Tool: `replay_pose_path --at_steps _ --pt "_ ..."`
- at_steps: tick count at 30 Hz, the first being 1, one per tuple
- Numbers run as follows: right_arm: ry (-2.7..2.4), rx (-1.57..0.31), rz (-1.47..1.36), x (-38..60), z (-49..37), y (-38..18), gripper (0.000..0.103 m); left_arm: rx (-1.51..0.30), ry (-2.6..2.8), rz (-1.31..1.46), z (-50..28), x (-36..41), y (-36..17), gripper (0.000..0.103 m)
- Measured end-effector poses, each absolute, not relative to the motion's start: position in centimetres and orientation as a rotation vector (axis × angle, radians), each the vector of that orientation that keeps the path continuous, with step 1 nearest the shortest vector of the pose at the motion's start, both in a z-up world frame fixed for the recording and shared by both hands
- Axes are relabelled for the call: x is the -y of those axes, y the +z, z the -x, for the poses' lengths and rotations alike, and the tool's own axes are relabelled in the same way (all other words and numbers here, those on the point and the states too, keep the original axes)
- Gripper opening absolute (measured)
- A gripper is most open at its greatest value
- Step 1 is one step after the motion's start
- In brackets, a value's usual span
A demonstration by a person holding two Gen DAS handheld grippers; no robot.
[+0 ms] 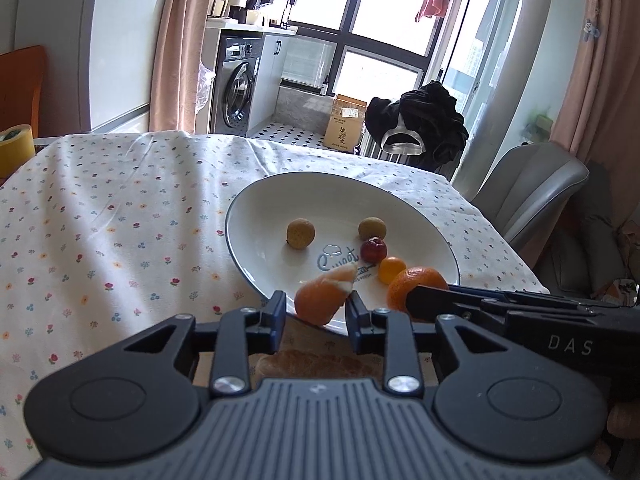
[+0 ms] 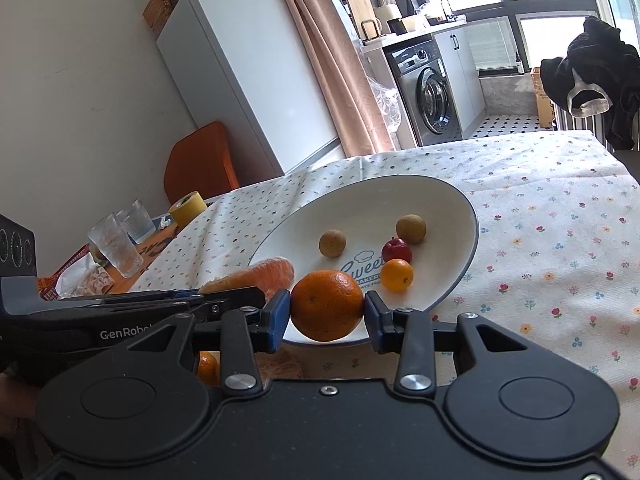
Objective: Organize fruits
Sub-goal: 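Carry both fruits over the white bowl and open both tools to drop them, then withdraw both open tools from the bowl back toward the remaining fruit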
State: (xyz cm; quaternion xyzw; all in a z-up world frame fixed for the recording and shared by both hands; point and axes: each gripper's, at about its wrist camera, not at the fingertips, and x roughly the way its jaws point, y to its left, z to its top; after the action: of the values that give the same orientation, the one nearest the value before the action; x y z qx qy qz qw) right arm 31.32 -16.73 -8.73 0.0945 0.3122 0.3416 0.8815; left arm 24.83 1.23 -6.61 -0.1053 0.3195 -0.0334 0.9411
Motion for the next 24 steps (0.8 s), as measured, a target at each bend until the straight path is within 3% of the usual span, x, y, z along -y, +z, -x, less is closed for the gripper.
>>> replay_pose_path --at_steps 2,5,19,24 --pt "0.714 -0.653 -0.201 16.6 -31.3 -8.8 0.038 -0.639 -0.063 0.211 -24.4 -1.5 -6.4 0.046" --pt "0.705 -0.652 -0.196 16.4 -31.3 -8.9 0.038 -0.616 -0.039 0.201 -23.8 -1.8 -5.9 0.057" --pt "0.688 -0.643 -0.188 16.4 -29.5 -8.3 0.043 -0.601 0.048 0.194 -21.0 -3.2 -5.6 0.081" --pt "0.686 -0.642 -0.185 16.3 -28.7 -8.2 0.047 -0.601 0.062 0.200 -19.8 -3.8 -5.7 0.083"
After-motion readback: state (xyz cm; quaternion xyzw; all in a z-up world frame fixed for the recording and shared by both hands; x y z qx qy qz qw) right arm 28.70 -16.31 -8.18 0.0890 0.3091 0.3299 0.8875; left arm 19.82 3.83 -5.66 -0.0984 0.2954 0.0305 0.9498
